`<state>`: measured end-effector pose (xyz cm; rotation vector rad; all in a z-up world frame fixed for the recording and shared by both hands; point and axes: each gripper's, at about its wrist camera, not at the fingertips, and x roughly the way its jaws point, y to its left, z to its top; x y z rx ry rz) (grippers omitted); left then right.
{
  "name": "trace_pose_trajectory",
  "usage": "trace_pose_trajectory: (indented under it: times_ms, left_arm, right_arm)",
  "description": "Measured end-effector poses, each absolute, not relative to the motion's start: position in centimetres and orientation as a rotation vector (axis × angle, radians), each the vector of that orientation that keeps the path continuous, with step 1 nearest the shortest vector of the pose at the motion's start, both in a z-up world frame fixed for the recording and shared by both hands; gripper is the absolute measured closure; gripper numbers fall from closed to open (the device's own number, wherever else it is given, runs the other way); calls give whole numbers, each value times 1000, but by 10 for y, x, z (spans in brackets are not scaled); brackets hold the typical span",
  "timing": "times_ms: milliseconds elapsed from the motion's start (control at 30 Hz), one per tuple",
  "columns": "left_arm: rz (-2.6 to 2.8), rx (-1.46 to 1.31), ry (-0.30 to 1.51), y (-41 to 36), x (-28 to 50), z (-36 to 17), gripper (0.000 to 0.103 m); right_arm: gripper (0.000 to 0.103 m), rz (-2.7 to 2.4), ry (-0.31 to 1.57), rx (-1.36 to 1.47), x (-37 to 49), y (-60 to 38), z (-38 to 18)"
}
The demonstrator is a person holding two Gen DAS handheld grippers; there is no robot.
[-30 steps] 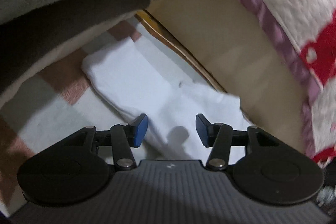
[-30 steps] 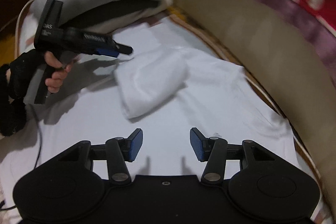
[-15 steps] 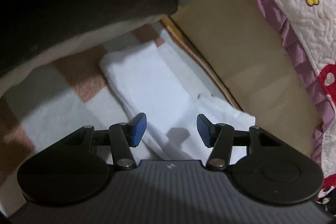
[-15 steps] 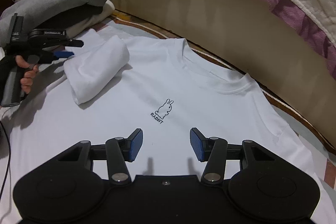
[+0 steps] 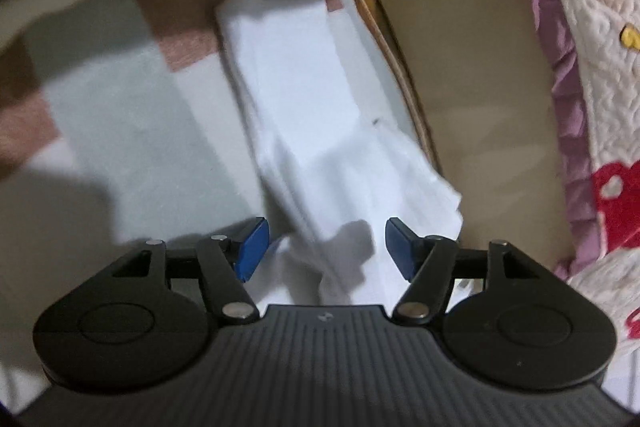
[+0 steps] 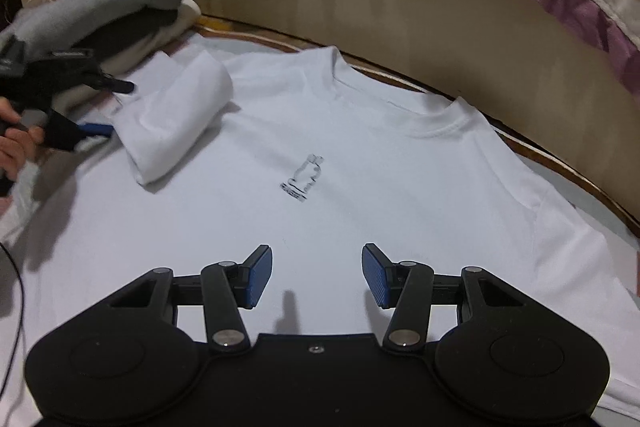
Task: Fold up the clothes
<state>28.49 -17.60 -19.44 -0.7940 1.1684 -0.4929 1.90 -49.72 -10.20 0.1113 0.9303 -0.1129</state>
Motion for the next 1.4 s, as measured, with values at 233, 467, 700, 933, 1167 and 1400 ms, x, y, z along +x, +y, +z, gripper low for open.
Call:
trace_pose_trajectory:
  times_ms: [233, 467, 700, 933, 1167, 1400]
  left_arm:
    - [-553, -574, 839, -186, 276, -183, 100]
    - [-992, -493, 620, -229, 220, -93, 100]
    - [-1200, -303, 903, -310, 144, -136, 97]
    - [-1068, -175, 1017, -276, 124, -149, 57]
    - [-801, -298, 996, -221, 188, -156, 49]
    - [-856, -440, 1132, -236, 206, -186, 52]
  right_arm:
    - [58, 14, 857, 136, 30, -473, -95]
    - [70, -14, 782, 533, 29, -512, -100]
    - [64, -42, 684, 925, 28, -551, -105]
    - [48, -91, 633, 990, 22, -552, -110]
    - [47, -145, 851, 670, 20, -543, -123]
    - [31, -108, 896, 637, 69, -523, -133]
